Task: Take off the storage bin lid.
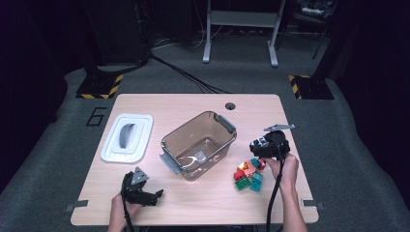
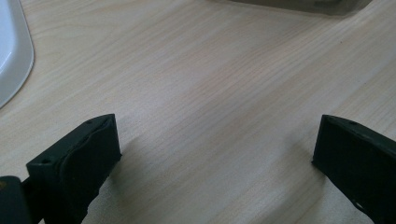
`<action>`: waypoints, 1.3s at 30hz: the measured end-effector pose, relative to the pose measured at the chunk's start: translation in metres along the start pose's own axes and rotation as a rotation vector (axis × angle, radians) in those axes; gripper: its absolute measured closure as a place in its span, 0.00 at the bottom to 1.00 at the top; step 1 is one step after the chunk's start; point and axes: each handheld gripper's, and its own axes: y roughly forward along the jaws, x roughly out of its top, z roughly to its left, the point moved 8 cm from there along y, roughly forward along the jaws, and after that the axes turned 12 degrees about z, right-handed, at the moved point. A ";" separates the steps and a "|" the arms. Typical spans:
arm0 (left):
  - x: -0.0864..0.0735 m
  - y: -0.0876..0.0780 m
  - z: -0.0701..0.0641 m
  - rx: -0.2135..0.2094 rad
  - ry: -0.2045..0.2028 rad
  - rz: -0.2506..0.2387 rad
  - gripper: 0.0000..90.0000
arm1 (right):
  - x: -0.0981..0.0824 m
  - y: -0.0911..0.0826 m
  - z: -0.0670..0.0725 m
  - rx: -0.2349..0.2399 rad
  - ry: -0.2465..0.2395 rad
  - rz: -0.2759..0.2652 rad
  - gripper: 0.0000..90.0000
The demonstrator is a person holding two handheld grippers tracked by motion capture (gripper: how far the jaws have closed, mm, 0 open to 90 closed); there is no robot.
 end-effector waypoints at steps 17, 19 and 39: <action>0.000 0.001 0.000 0.008 -0.005 -0.009 0.01 | 0.039 -0.013 0.015 0.027 -0.042 -0.038 0.28; 0.000 0.001 0.000 0.008 -0.004 -0.009 0.01 | 0.043 -0.015 0.016 0.029 -0.045 -0.042 0.28; 0.000 0.000 0.000 0.006 0.004 -0.004 0.01 | 0.077 -0.018 0.062 0.076 -0.145 -0.056 0.28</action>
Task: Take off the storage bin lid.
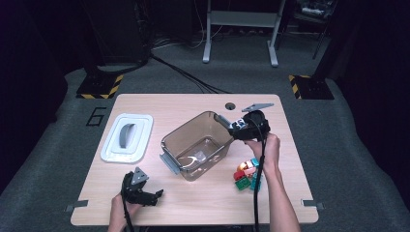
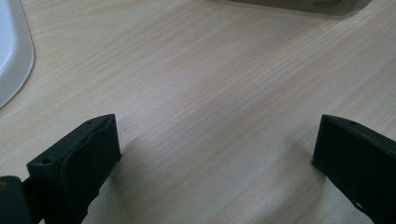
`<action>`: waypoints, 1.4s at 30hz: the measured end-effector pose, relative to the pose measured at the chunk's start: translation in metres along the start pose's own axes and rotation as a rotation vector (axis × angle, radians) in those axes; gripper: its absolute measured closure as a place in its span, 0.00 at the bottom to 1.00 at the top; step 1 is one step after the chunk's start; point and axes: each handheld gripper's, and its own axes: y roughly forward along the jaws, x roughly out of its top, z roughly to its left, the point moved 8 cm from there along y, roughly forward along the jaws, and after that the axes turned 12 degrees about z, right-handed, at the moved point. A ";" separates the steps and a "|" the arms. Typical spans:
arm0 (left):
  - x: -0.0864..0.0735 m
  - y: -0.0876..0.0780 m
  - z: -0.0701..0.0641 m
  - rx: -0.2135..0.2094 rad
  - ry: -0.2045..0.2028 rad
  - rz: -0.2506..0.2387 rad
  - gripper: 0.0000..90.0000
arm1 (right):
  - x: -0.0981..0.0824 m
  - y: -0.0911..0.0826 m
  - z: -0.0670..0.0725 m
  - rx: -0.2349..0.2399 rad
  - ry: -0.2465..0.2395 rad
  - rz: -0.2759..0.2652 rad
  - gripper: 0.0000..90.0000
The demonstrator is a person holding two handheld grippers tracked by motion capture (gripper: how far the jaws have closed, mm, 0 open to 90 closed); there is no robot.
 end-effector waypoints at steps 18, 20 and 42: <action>0.000 -0.001 0.000 0.002 0.009 0.007 0.01 | 0.000 0.030 0.037 0.023 -0.112 0.079 0.28; 0.000 0.000 0.001 0.012 0.007 0.001 0.01 | 0.000 0.032 0.038 0.023 -0.126 0.076 0.28; 0.000 0.000 0.000 0.001 0.000 -0.001 0.01 | -0.007 0.035 0.042 0.022 -0.172 0.125 0.27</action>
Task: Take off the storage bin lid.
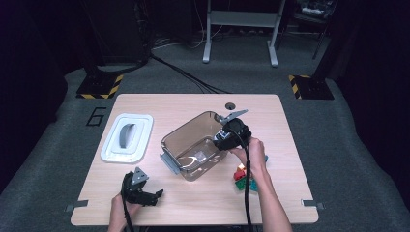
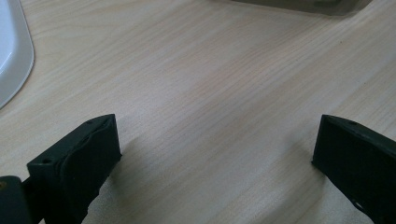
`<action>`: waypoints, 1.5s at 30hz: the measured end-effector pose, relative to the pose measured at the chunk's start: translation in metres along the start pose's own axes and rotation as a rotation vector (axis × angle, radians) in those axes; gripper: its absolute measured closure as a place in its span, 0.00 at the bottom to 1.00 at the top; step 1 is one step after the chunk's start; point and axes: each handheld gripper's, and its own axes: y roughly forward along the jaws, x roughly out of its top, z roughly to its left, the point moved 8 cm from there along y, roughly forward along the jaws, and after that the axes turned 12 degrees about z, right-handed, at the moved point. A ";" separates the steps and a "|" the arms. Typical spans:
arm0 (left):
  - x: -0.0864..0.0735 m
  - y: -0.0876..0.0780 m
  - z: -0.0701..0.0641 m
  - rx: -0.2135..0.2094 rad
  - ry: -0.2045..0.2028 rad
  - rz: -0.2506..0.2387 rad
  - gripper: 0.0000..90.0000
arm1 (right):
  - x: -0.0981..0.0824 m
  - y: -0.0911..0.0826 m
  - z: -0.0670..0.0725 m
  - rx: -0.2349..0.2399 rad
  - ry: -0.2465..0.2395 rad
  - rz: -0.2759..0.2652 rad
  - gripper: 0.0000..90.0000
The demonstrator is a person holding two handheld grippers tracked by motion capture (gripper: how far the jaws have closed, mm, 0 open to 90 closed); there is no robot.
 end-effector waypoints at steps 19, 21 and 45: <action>0.000 -0.001 0.000 0.002 0.011 0.005 0.01 | -0.016 -0.026 -0.011 0.001 0.066 -0.105 0.11; 0.000 -0.001 0.000 -0.001 0.012 0.007 0.01 | -0.024 -0.031 -0.015 -0.003 0.087 -0.117 0.09; -0.001 -0.001 0.000 -0.003 0.009 0.009 0.01 | -0.137 0.014 -0.089 -0.034 0.414 -0.045 0.07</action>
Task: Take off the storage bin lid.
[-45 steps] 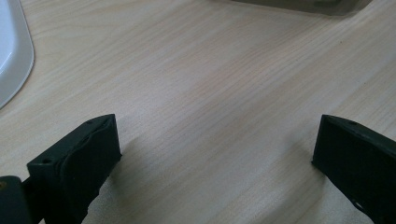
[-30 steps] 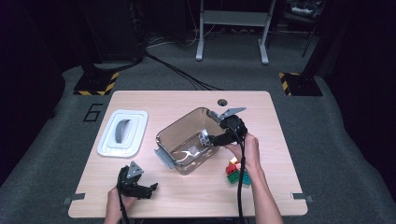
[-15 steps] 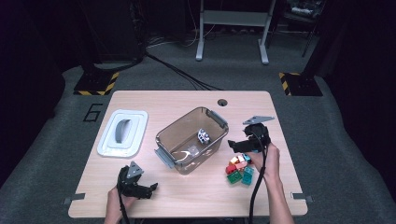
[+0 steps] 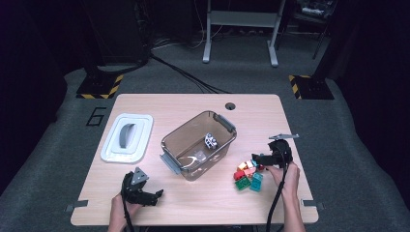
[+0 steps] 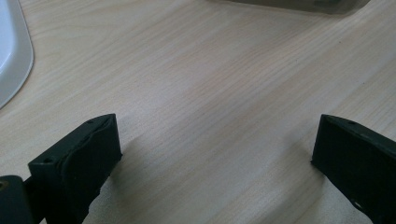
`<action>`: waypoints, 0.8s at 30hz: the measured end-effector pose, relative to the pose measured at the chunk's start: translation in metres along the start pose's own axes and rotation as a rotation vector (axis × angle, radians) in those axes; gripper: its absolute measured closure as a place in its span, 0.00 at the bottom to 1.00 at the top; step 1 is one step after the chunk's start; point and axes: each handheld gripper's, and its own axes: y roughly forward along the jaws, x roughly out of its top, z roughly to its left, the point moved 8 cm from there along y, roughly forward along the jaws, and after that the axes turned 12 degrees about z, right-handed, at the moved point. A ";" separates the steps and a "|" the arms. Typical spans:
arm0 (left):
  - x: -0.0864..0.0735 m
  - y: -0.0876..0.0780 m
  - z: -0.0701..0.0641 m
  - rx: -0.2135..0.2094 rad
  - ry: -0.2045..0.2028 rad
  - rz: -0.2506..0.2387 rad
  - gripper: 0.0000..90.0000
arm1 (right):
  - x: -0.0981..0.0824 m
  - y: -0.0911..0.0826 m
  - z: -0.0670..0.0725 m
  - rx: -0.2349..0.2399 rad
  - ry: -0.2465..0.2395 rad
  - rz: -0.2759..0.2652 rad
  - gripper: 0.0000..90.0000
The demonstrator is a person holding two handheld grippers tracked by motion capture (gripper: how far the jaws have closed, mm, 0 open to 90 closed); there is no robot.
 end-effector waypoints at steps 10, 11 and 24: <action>0.000 0.000 0.000 0.000 0.000 0.000 0.01 | 0.002 0.021 -0.017 -0.046 0.113 0.029 0.18; 0.000 0.000 0.000 0.000 0.000 0.000 0.01 | 0.001 0.022 -0.018 -0.056 0.139 0.043 0.21; 0.000 0.000 0.000 0.000 0.000 -0.001 0.01 | -0.011 0.017 -0.031 -0.109 0.165 0.069 0.37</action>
